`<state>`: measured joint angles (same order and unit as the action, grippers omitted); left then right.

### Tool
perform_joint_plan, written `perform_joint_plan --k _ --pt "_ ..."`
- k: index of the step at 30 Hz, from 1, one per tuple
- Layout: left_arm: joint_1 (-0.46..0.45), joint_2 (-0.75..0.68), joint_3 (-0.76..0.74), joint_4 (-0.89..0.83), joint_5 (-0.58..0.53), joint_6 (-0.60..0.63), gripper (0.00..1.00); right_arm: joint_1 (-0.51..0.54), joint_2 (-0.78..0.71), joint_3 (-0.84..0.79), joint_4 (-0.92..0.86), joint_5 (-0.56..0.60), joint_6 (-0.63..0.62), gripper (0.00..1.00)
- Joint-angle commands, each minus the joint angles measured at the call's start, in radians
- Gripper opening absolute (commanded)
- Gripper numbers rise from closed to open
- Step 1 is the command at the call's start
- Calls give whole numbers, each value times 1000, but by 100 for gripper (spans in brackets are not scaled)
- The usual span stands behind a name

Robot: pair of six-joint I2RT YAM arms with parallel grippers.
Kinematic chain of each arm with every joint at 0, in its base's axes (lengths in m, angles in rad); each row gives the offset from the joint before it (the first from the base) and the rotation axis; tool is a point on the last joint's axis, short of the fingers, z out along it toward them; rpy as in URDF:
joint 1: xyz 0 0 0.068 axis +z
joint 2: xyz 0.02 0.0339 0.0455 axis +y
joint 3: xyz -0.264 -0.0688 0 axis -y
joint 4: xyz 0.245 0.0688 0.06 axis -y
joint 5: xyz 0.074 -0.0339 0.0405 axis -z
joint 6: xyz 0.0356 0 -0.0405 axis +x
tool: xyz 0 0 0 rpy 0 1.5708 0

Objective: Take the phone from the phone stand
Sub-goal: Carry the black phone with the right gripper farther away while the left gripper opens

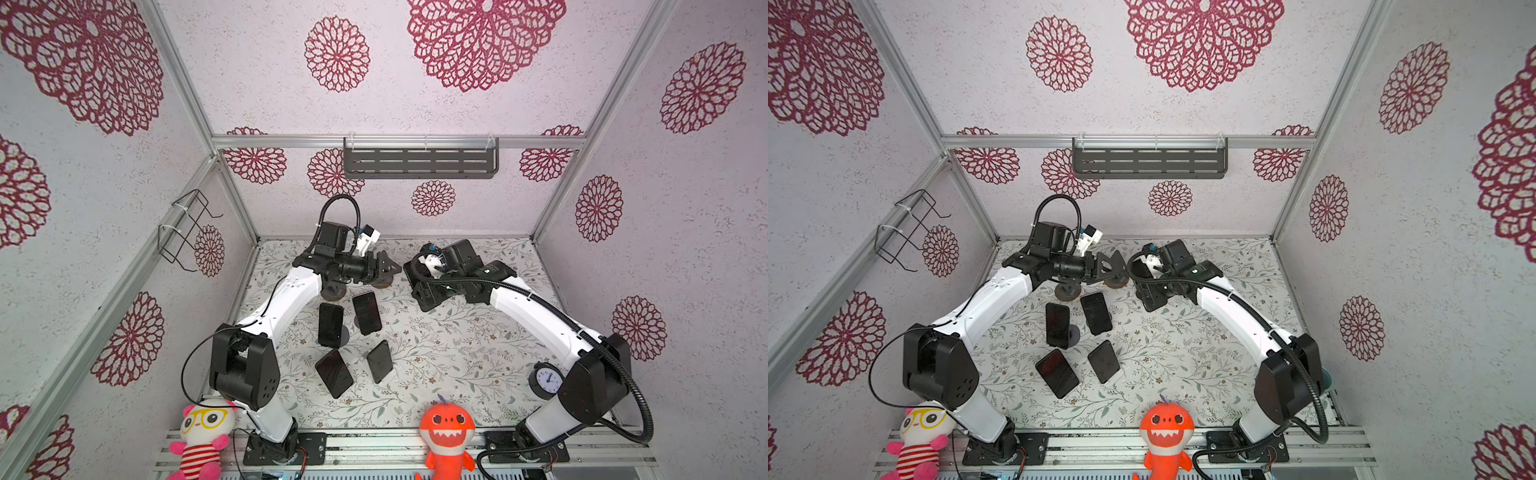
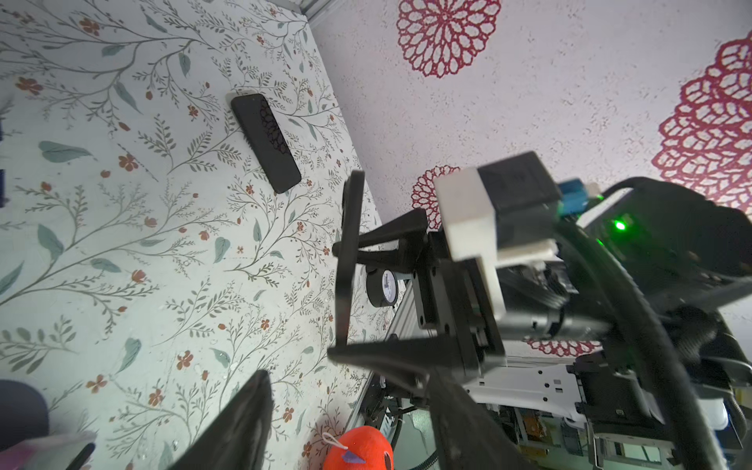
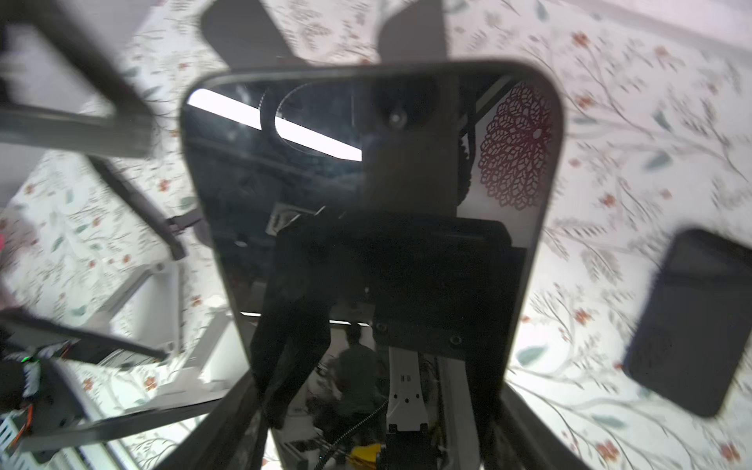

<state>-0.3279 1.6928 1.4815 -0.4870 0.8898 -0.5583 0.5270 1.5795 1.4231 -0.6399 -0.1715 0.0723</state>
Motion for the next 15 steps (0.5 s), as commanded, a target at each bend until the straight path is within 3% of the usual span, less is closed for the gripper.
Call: perform_joint_plan --k 1,6,10,15 --pt "47 -61 40 -78 -58 68 65 -73 -40 3 -40 69 48 48" --pt "99 -128 -52 -26 -156 105 65 -152 51 39 -83 106 72 45" --pt "171 -112 -109 83 3 13 64 -186 163 115 -119 120 59 45" --pt "211 -110 -92 4 -61 77 64 -210 297 190 -139 118 49 45"
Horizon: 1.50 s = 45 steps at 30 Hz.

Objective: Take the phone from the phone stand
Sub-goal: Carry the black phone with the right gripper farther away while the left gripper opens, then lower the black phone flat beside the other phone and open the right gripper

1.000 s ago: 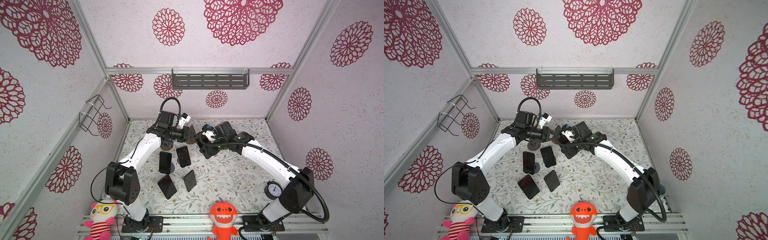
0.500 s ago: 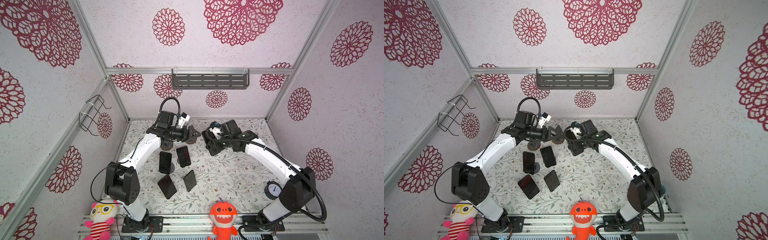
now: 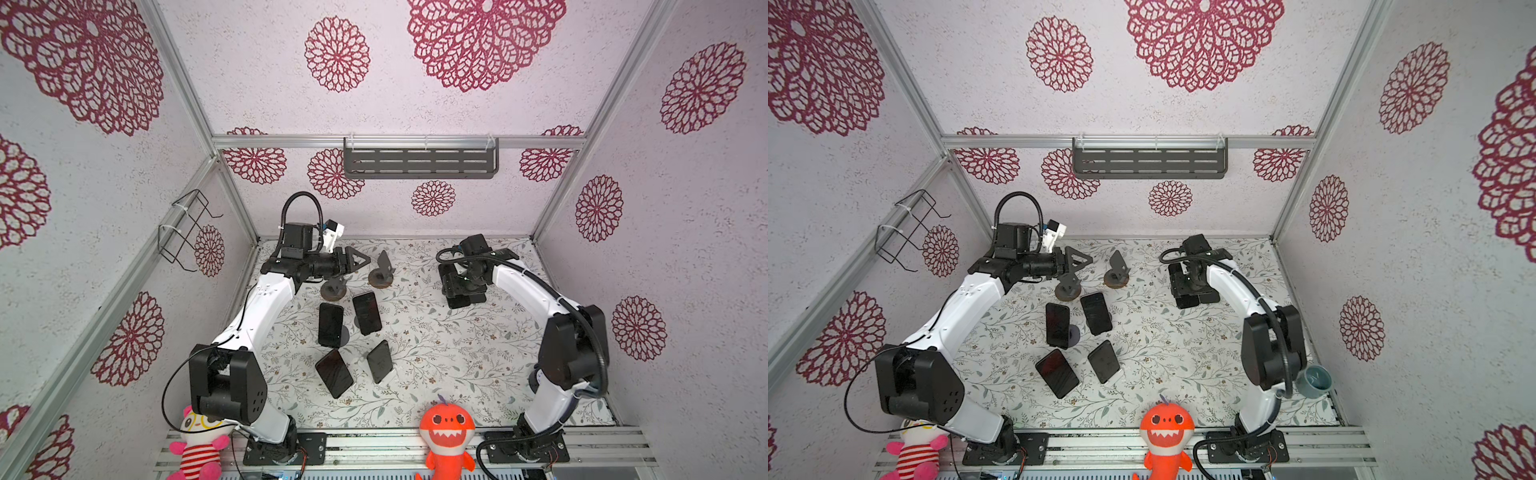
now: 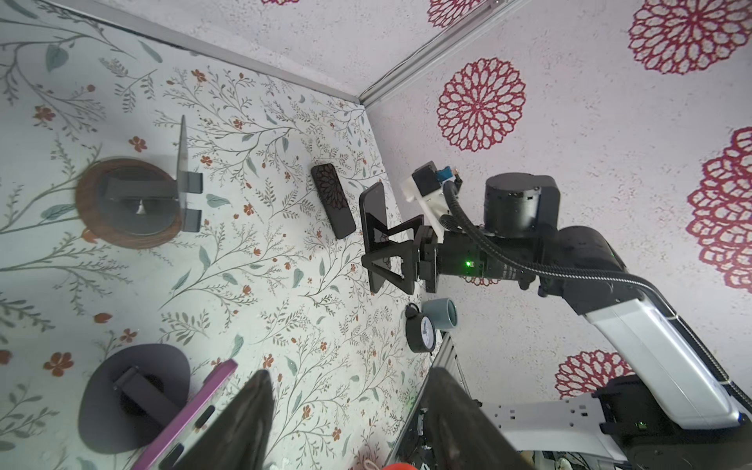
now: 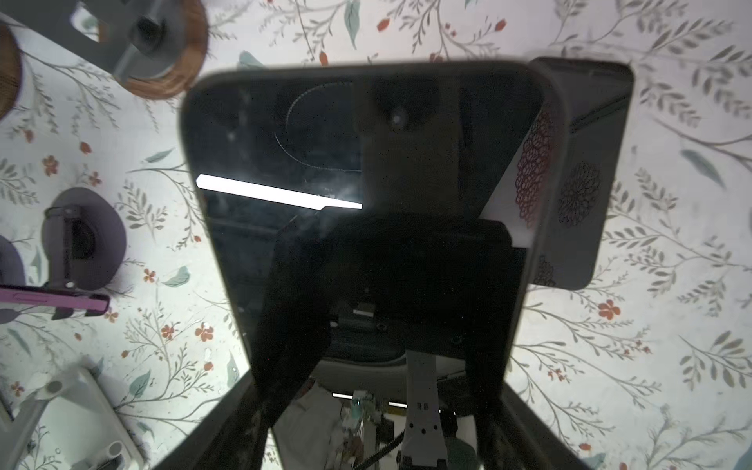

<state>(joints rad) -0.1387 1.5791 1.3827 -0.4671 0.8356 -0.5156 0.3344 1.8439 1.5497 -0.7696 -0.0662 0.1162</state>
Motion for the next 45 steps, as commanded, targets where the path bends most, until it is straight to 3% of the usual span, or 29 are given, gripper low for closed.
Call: perform_joint_plan --k 1,21,31,45 --pt "27 3 7 -16 -9 31 64 -21 57 75 -8 14 4 45" --pt "60 13 1 1 37 15 64 -77 330 237 21 15 -35 52" --pt "75 19 3 5 42 13 64 -78 379 268 17 27 -30 69" --pt "92 2 1 -2 8 34 64 -79 388 296 3 43 -39 81"
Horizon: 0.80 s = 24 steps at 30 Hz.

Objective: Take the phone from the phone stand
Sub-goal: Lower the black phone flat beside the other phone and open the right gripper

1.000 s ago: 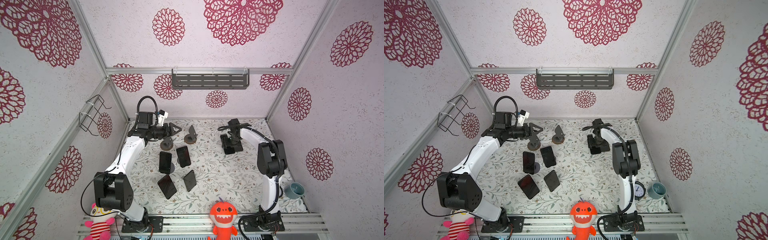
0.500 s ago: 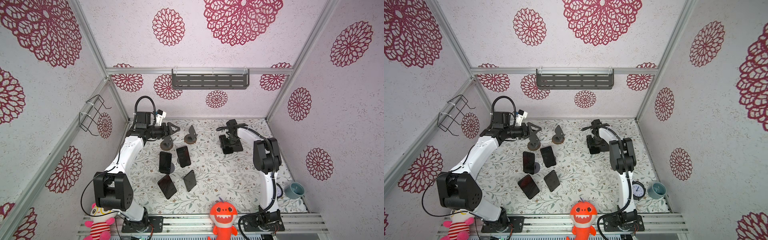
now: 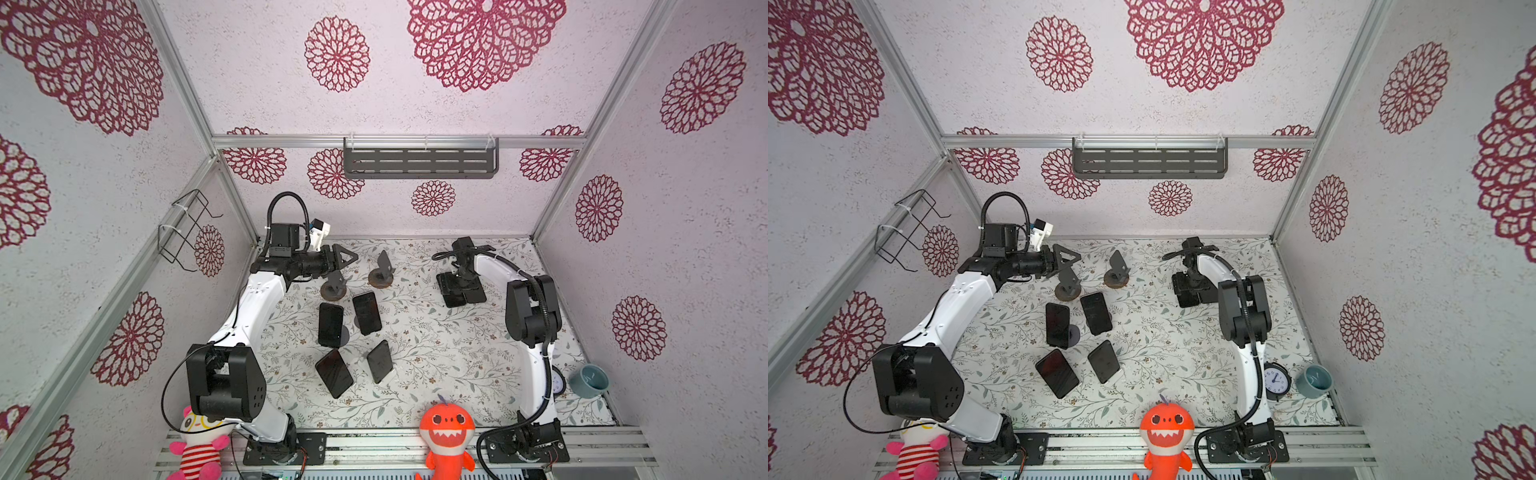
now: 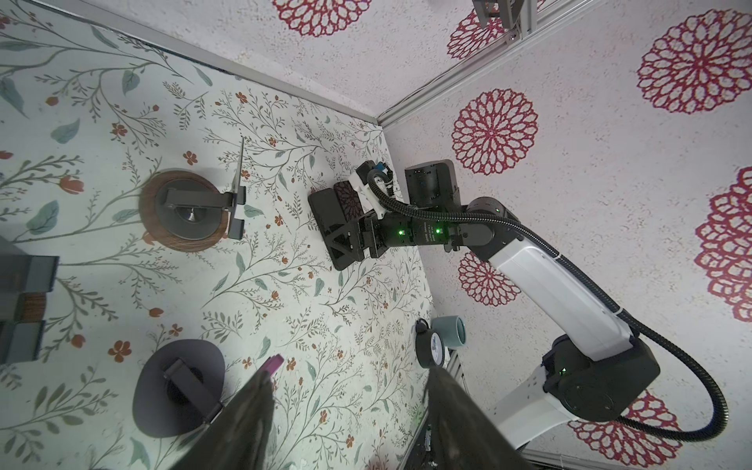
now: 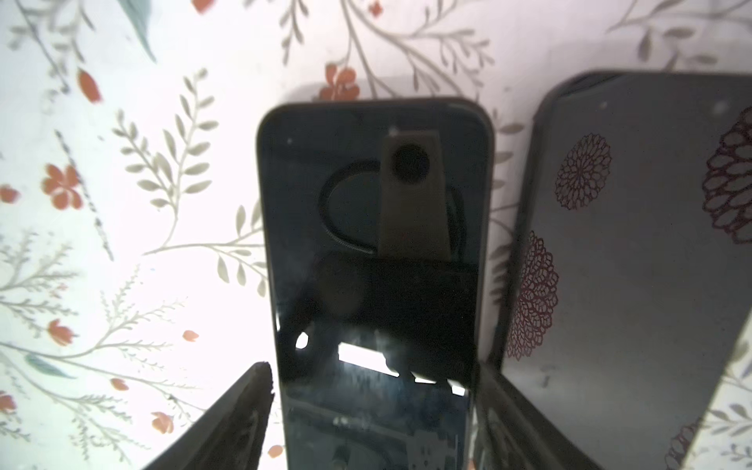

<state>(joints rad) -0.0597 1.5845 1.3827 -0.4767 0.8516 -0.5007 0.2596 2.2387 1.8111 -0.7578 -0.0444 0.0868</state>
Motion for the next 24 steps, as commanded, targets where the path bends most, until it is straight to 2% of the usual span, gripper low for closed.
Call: perform_joint_plan --k 1,8,12,19,23,24 --pt "15 -5 1 6 -9 21 64 -5 -9 36 -9 23 -8 82" --pt "21 -13 3 4 -11 25 64 2 -81 21 -9 44 -4 80" --pt "28 -21 6 2 -8 25 64 52 -138 -31 16 67 -9 76" --pt "36 -32 5 3 -11 27 64 122 -100 -18 36 44 -7 58" --pt "41 -37 6 0 -16 33 64 142 -54 14 36 20 4 43" --pt "43 -38 6 -1 -16 31 64 142 -45 18 38 16 8 42"
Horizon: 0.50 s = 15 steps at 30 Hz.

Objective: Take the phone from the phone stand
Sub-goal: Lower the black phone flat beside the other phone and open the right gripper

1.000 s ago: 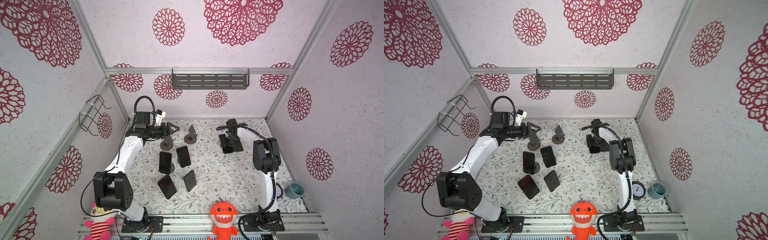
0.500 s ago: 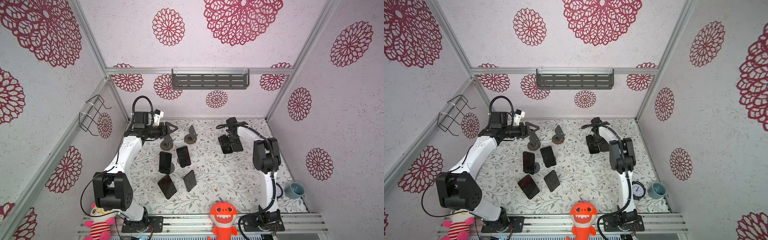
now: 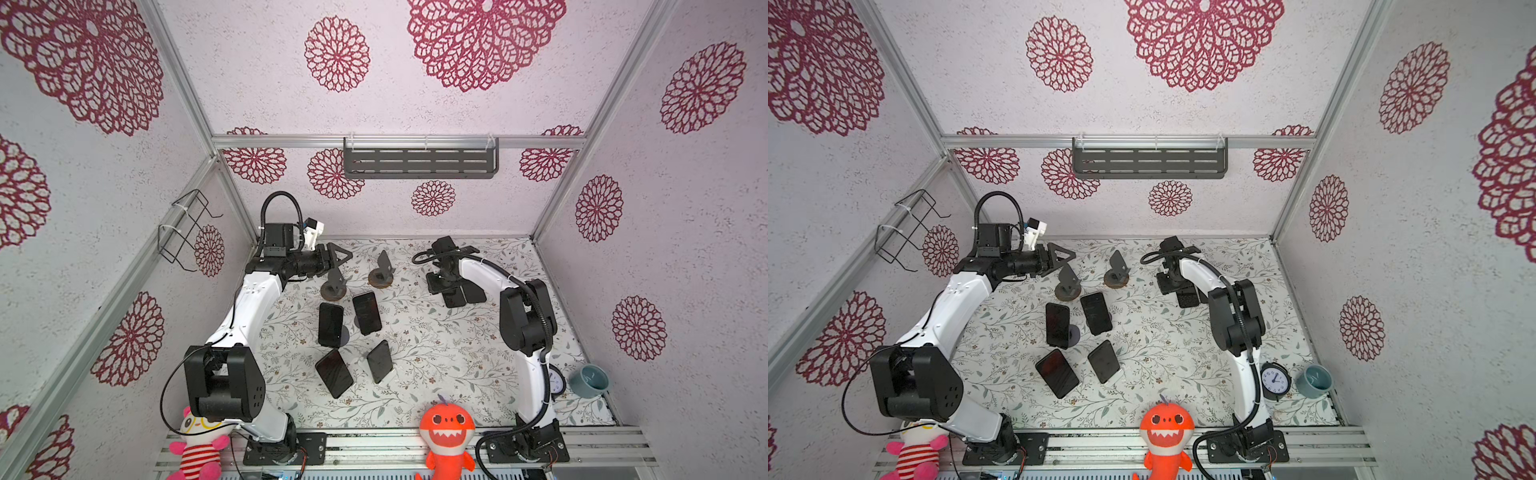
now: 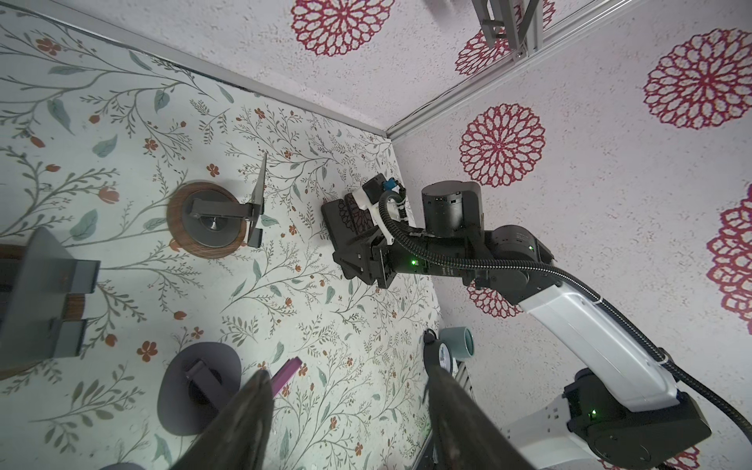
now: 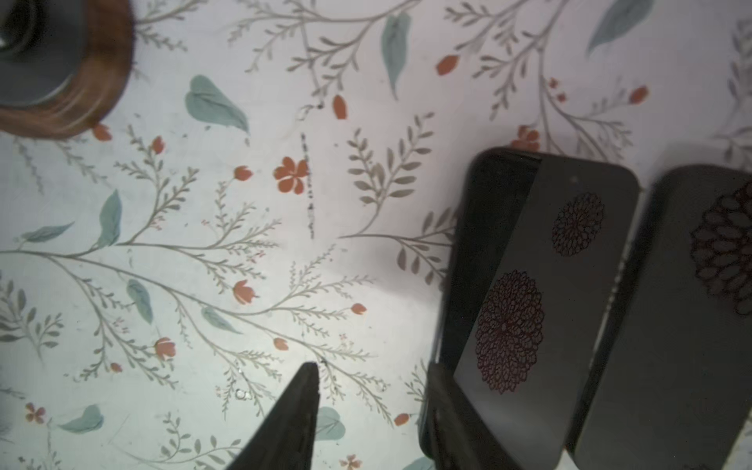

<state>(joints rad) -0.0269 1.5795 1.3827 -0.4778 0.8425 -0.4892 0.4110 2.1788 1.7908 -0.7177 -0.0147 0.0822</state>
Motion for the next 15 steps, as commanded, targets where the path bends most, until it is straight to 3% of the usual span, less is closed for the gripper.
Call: perform_joint_plan --k 1,15 --pt "12 -34 6 -1 -10 20 64 -10 24 41 -1 -12 17 42" --pt "21 -45 12 -18 -23 29 64 -61 85 44 -1 -13 44 42"
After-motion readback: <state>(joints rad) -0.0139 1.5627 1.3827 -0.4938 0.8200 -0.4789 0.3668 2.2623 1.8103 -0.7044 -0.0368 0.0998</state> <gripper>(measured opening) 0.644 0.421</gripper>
